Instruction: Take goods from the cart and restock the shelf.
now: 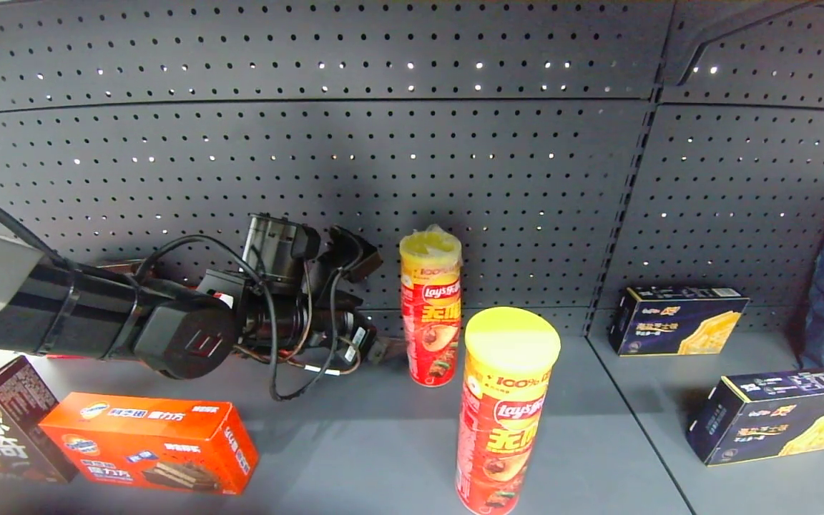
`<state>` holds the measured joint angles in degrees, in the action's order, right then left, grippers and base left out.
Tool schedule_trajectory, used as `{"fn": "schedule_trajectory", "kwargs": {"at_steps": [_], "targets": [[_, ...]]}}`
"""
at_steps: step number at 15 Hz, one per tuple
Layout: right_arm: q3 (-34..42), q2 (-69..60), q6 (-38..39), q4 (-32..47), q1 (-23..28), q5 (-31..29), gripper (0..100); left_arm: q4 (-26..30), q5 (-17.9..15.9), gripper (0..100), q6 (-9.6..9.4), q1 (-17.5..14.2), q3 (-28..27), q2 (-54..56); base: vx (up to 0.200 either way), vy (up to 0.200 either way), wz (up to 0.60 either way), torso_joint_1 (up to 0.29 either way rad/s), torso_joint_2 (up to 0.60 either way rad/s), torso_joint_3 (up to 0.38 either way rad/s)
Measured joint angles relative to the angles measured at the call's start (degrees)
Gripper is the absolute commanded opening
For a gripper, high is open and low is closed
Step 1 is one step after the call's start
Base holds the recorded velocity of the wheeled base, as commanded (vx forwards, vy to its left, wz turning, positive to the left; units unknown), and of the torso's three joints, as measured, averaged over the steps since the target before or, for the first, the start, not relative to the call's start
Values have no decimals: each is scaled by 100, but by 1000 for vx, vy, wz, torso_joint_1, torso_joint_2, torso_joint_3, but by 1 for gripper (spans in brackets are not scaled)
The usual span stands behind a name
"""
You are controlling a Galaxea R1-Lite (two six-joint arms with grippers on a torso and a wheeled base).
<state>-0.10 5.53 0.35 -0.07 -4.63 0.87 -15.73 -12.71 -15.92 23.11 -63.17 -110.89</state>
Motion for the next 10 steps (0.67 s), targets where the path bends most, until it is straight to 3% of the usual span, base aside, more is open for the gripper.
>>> {"fn": "schedule_trajectory", "kwargs": {"at_steps": [2, 6, 10], "targets": [[0, 0, -2, 0, 0, 0, 100, -250, 177, 100, -24, -60, 110, 85, 0, 0, 0, 0, 0, 0], [0, 0, -2, 0, 0, 0, 100, -527, 875, 100, -30, -43, 439, 154, 0, 0, 0, 0, 0, 0], [0, 0, 0, 0, 0, 0, 100, -611, 1209, 100, 46, 54, 460, 162, 0, 0, 0, 0, 0, 0]]}}
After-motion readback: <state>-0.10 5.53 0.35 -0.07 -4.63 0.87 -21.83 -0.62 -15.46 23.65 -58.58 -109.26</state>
